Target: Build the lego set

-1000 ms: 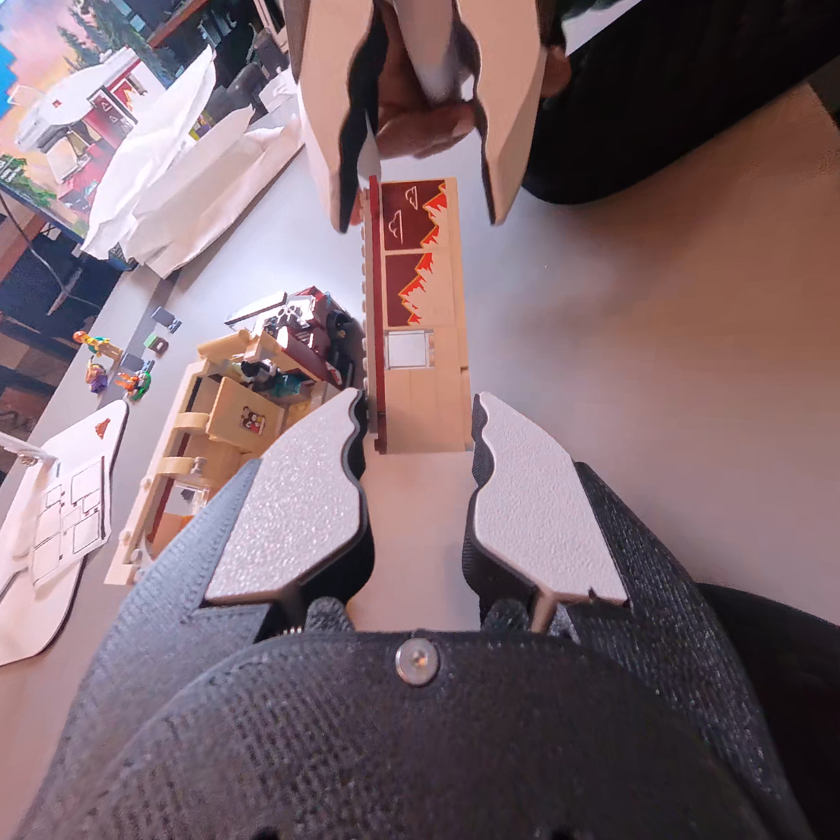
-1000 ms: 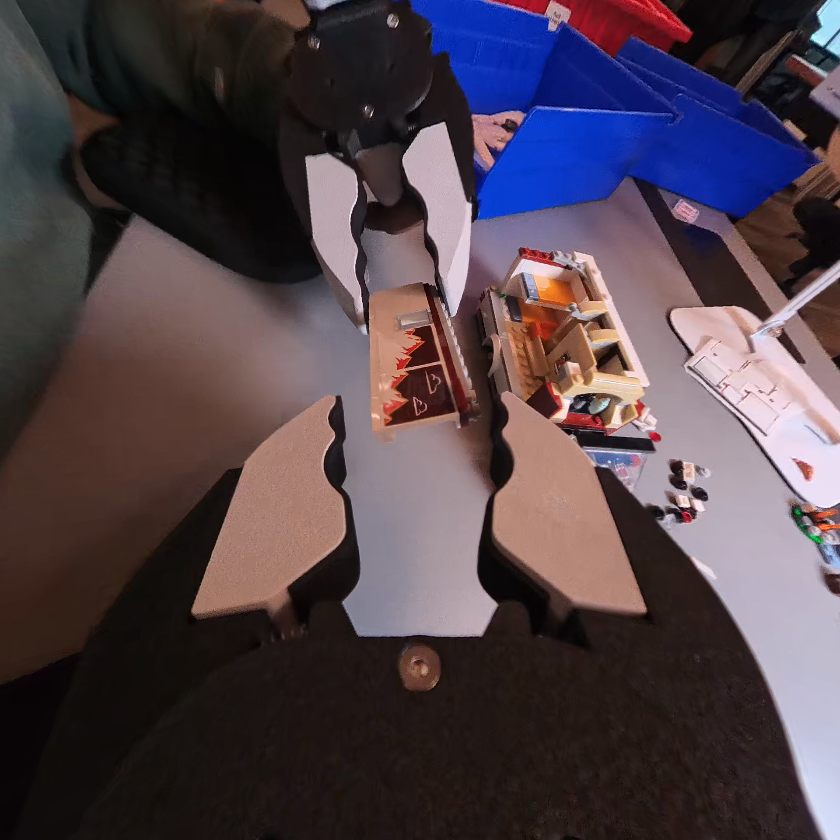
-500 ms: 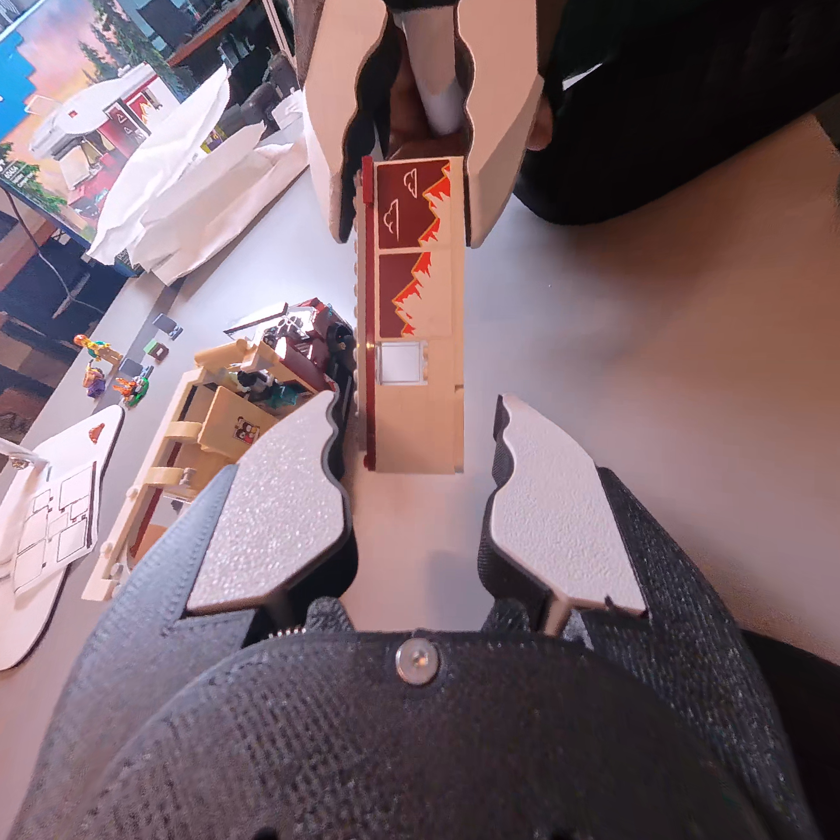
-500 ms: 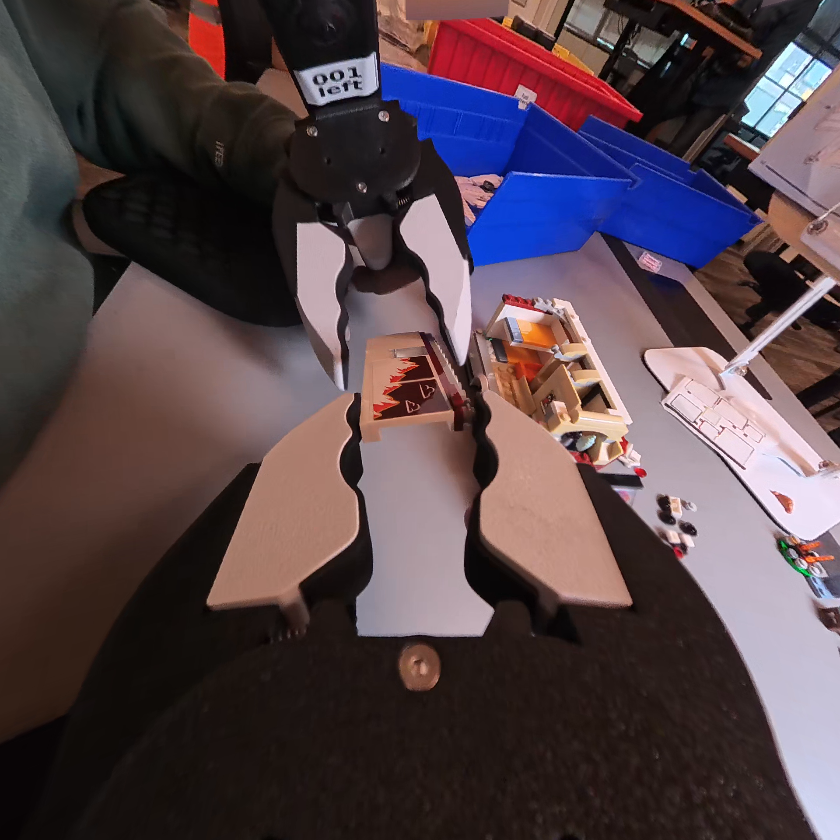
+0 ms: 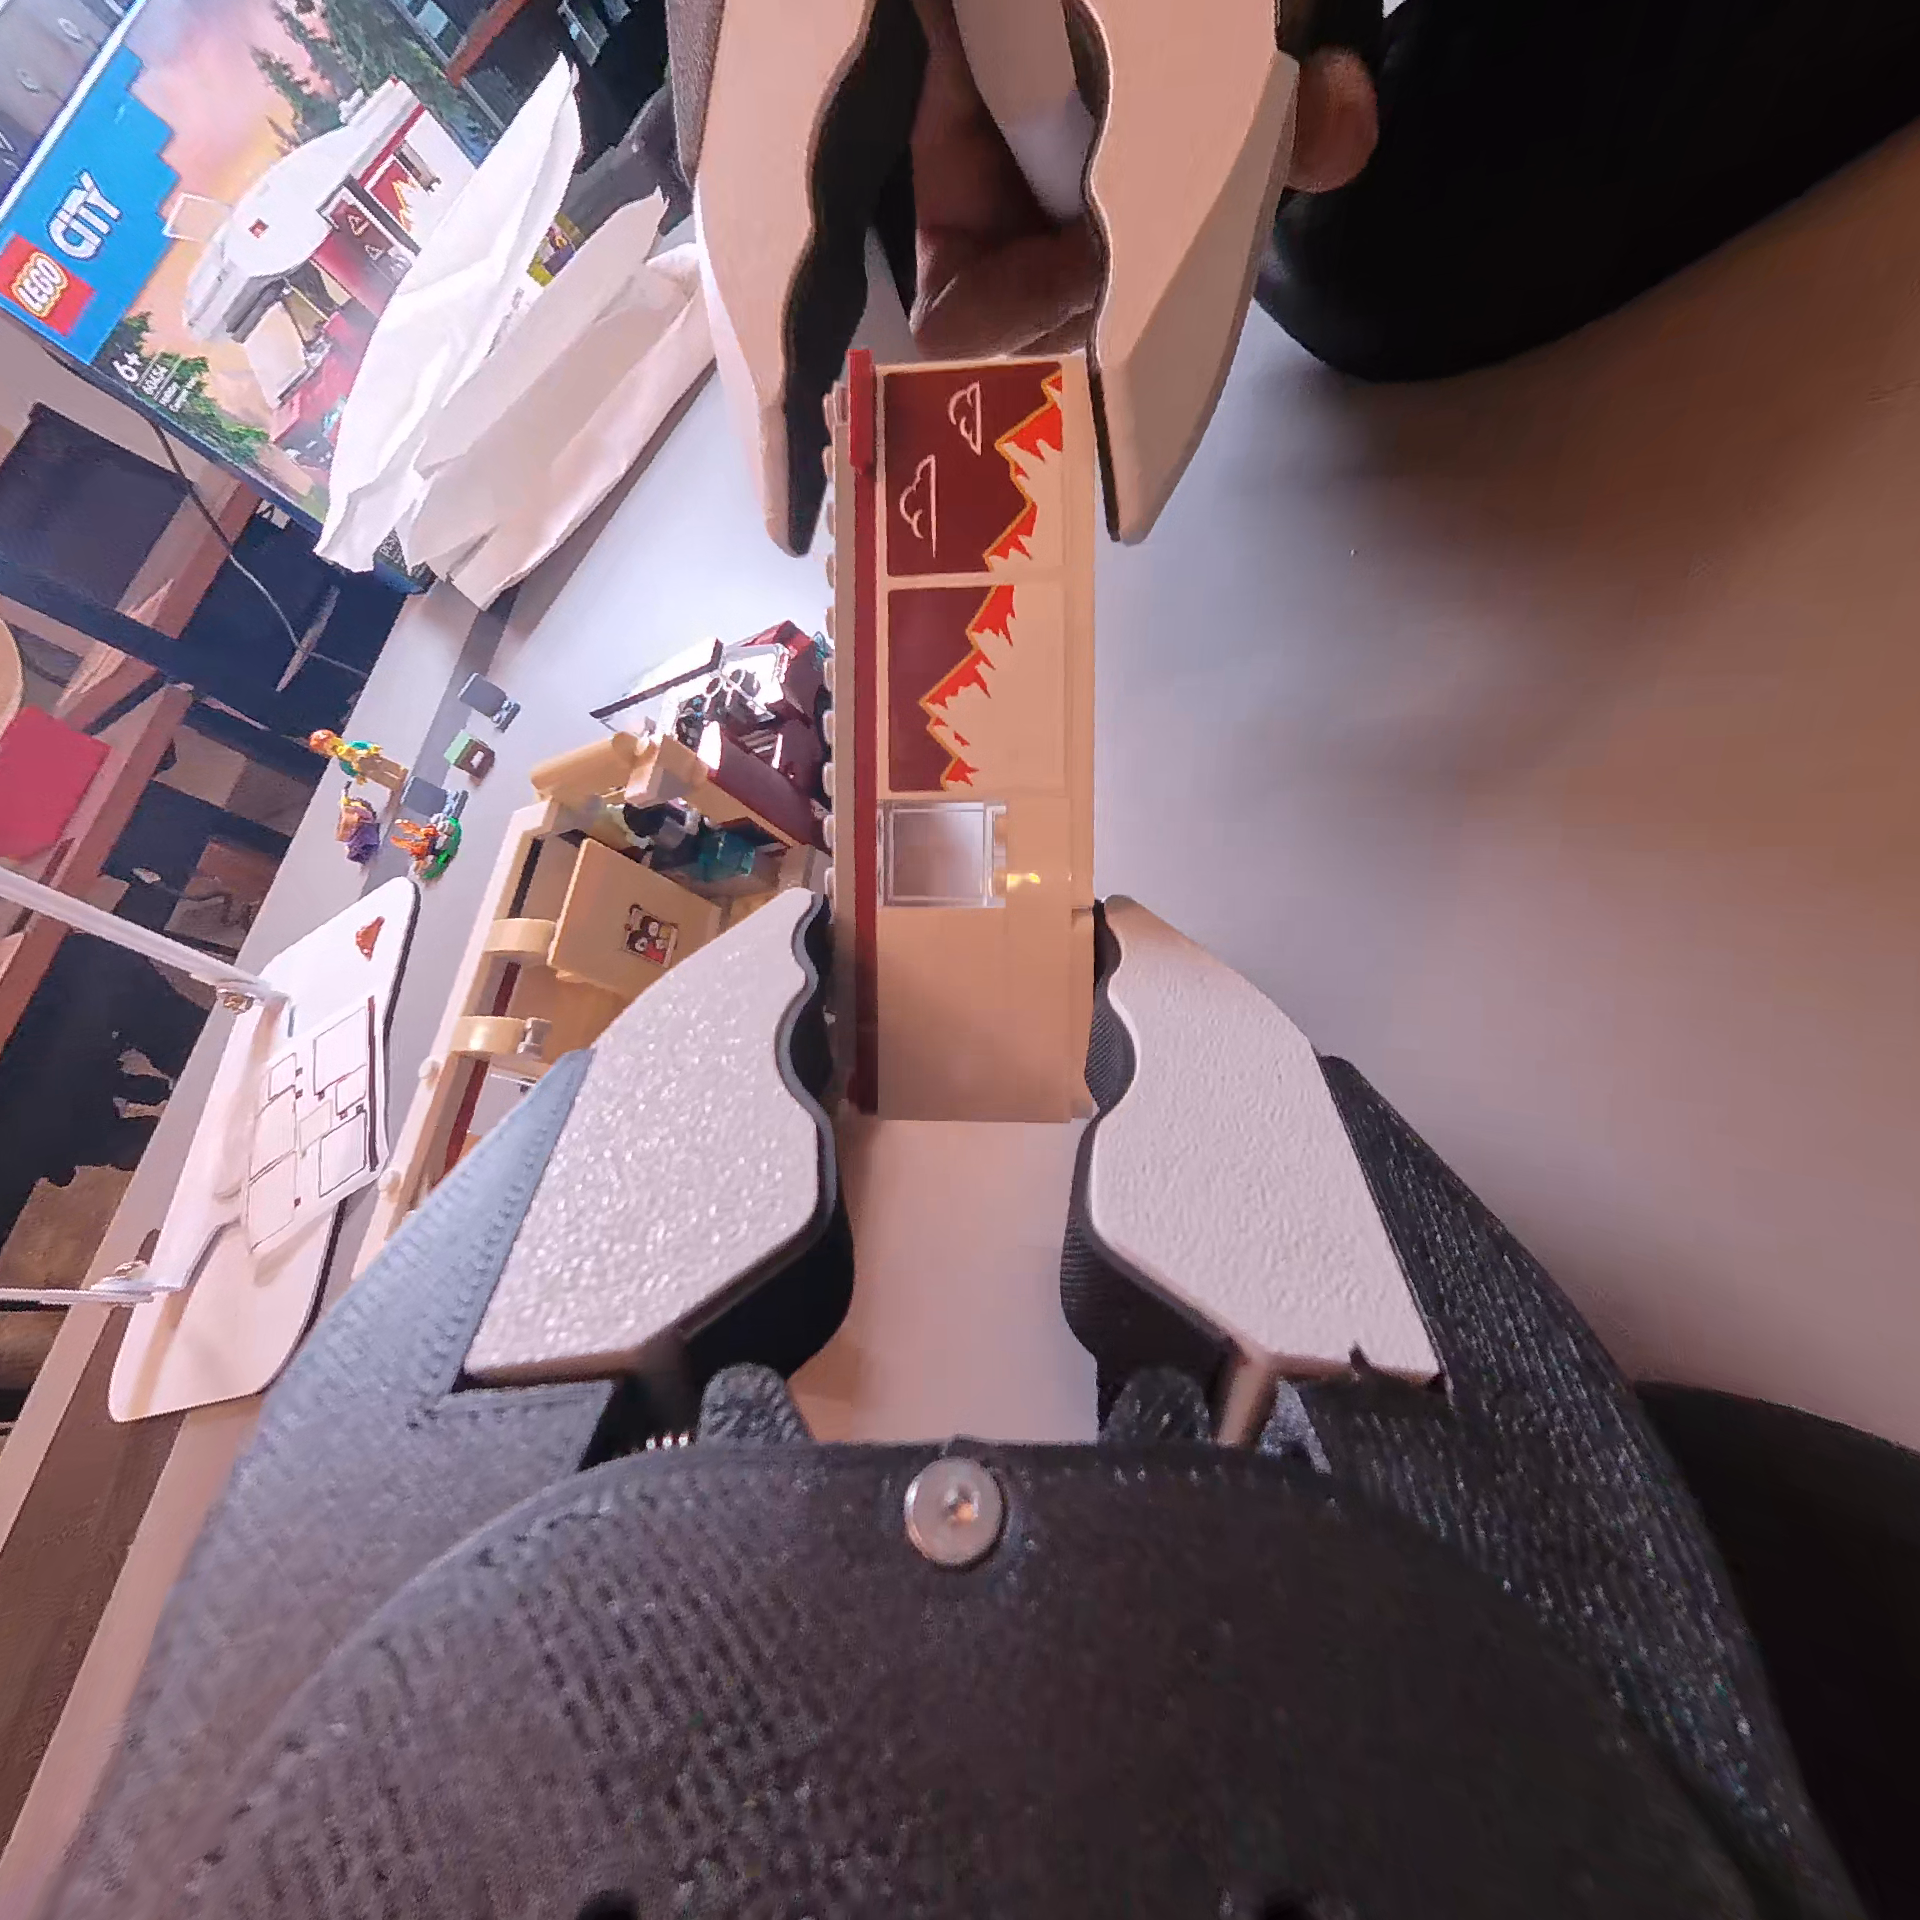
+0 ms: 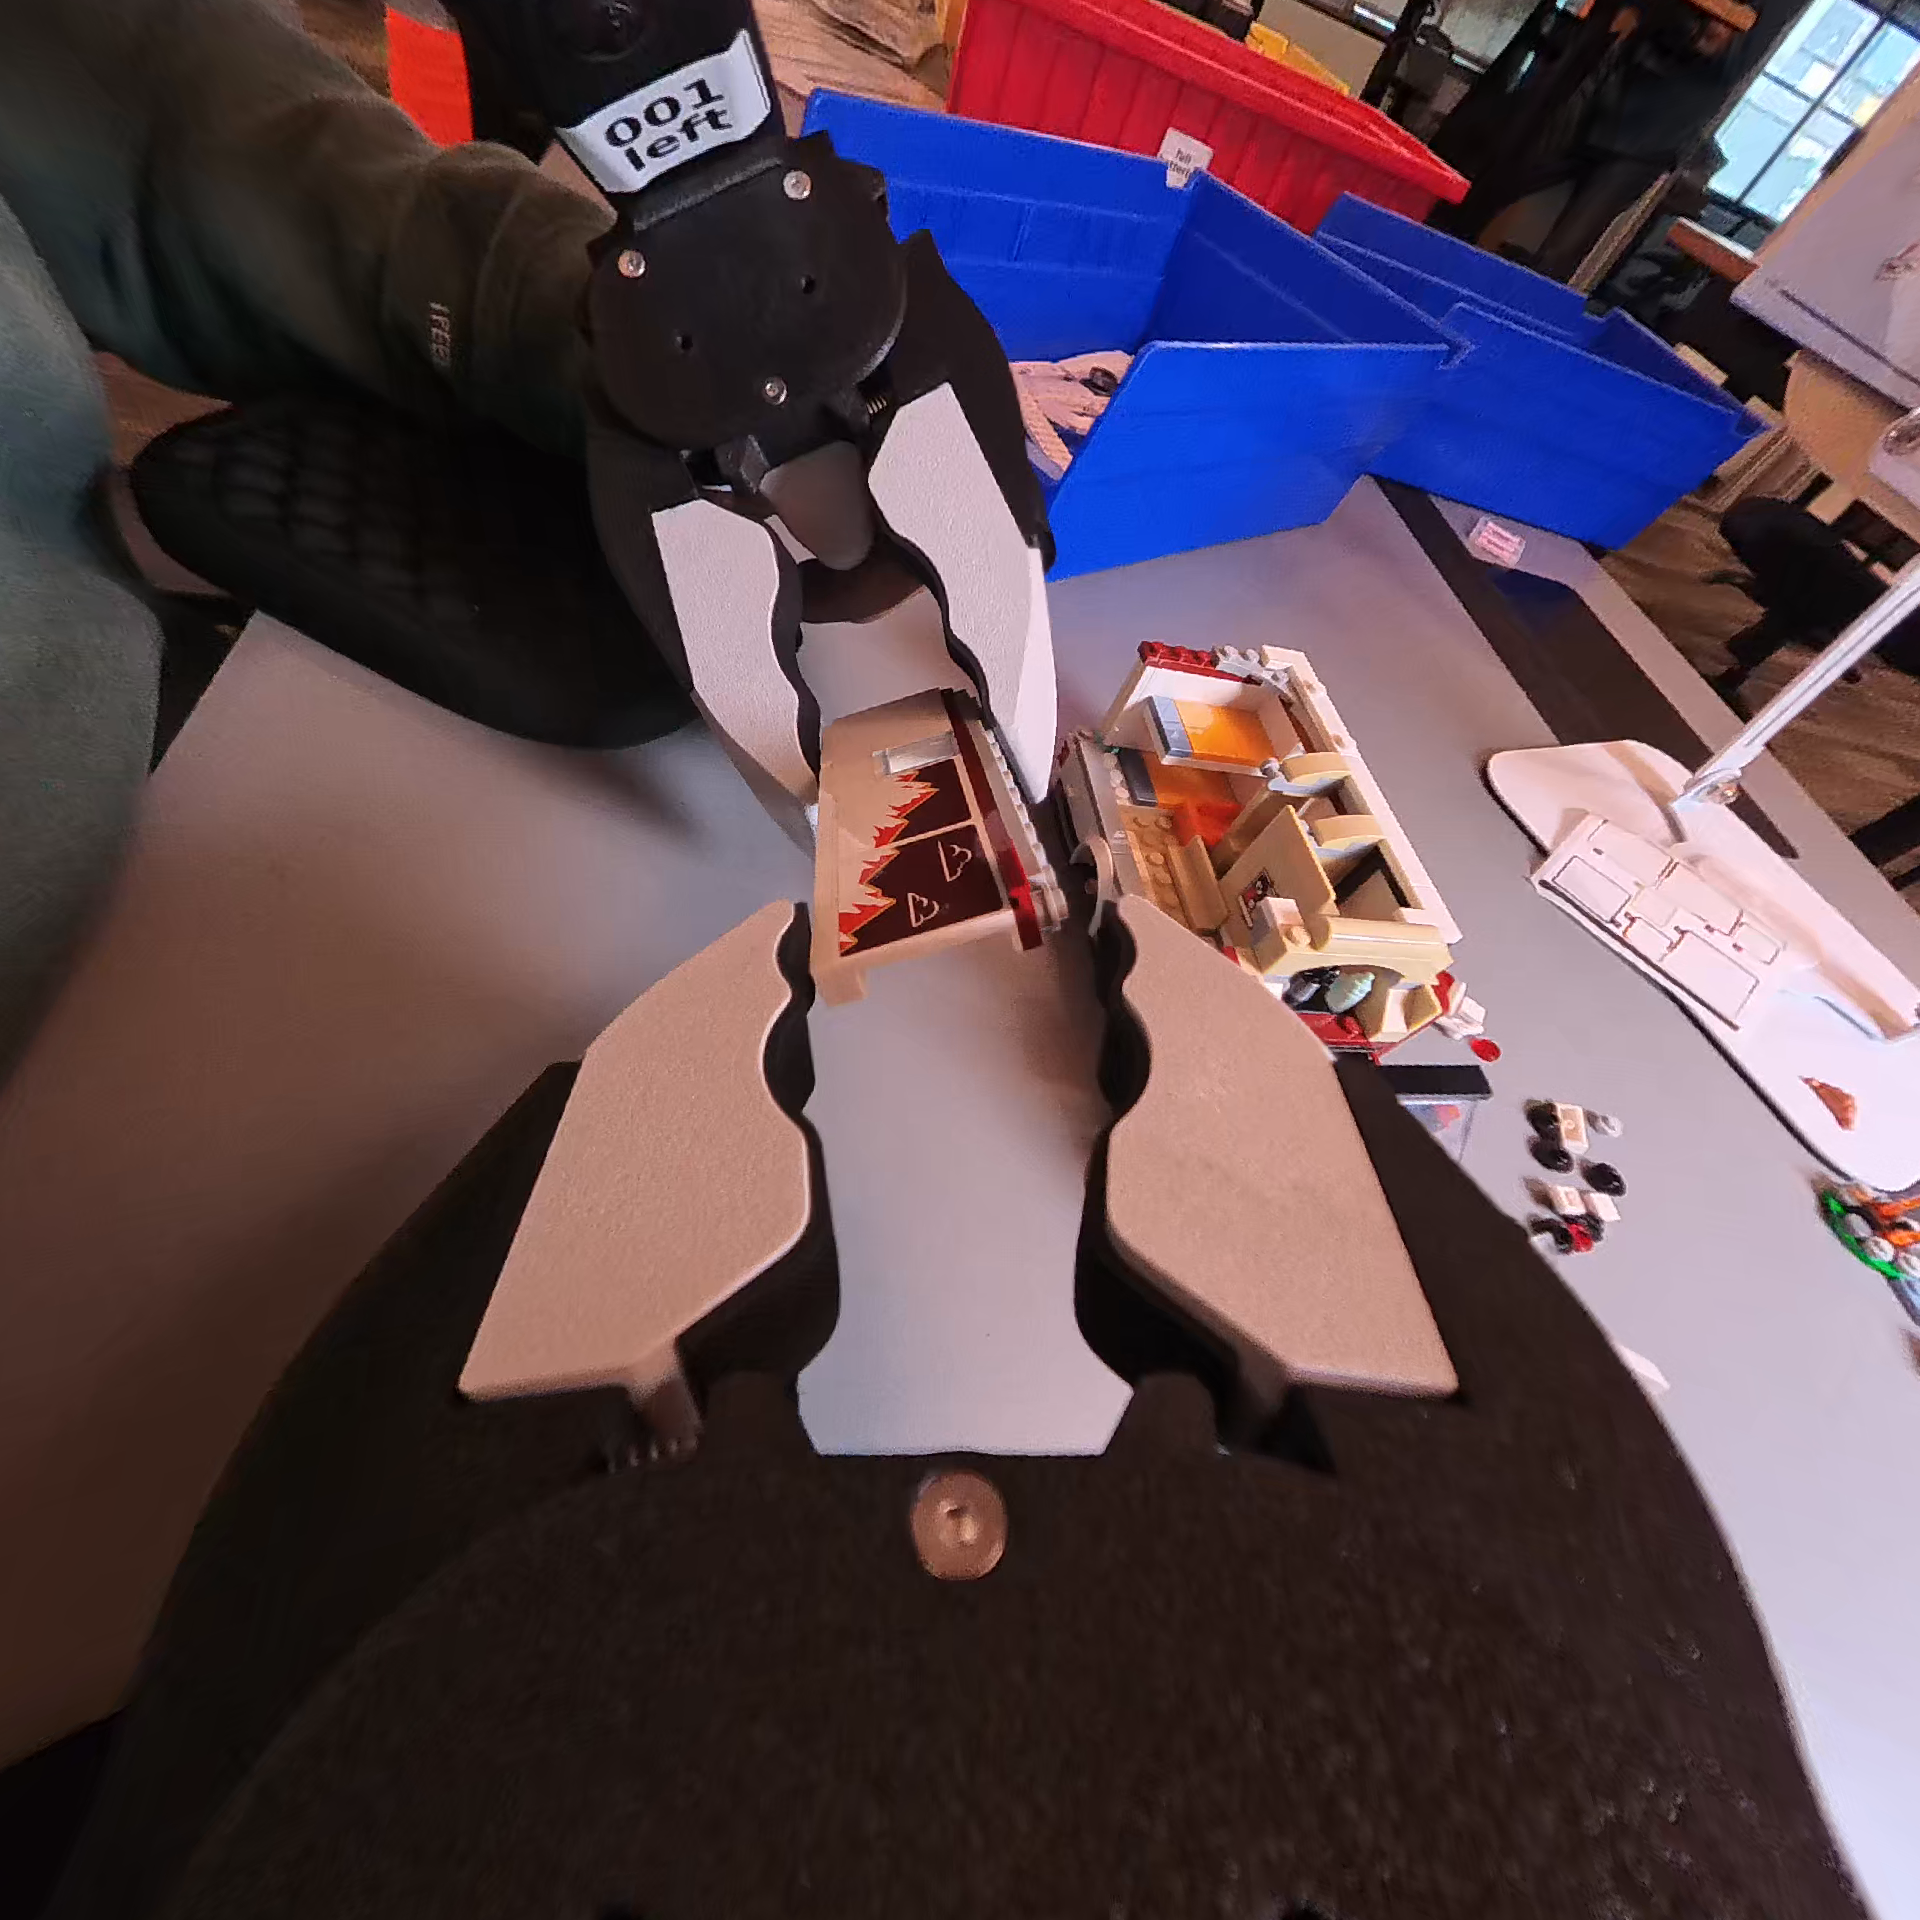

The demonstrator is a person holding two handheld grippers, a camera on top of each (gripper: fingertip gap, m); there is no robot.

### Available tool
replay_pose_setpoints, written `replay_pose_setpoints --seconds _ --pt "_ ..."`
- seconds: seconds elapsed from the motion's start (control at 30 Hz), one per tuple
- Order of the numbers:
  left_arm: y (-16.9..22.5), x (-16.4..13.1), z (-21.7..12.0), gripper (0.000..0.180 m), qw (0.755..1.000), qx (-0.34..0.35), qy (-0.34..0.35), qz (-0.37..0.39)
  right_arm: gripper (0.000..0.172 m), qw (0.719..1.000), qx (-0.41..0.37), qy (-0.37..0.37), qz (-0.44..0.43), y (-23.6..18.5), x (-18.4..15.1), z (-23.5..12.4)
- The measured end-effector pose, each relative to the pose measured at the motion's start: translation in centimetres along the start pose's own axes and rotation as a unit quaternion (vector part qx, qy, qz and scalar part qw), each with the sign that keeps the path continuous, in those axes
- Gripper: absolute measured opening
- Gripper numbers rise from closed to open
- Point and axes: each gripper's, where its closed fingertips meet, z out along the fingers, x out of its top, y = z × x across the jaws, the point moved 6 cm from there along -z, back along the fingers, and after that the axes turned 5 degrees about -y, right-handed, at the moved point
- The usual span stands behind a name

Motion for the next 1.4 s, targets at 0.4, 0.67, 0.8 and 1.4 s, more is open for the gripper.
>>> replay_pose_setpoints --seconds 0.4,0.67,0.8,1.4 --pt "-0.2 -0.3 0.0 0.058 0.995 -0.052 0.045 -0.074 0.044 0.998 0.025 0.048 0.022 0.0 0.3 -0.4" --pt "-1.8 -0.2 -0.8 0.065 0.920 -0.202 0.153 -0.298 0.044 0.989 0.029 0.148 0.003 -0.5 2.5 -2.1" --pt "-1.2 0.3 -0.6 0.054 0.891 -0.278 0.173 -0.314 0.044 0.985 0.039 0.170 -0.009 -1.0 3.2 -2.2" --pt "-0.1 -1.2 0.2 0.008 0.959 -0.201 0.058 -0.193 0.026 0.993 0.059 -0.096 0.033 0.2 -4.6 0.8"
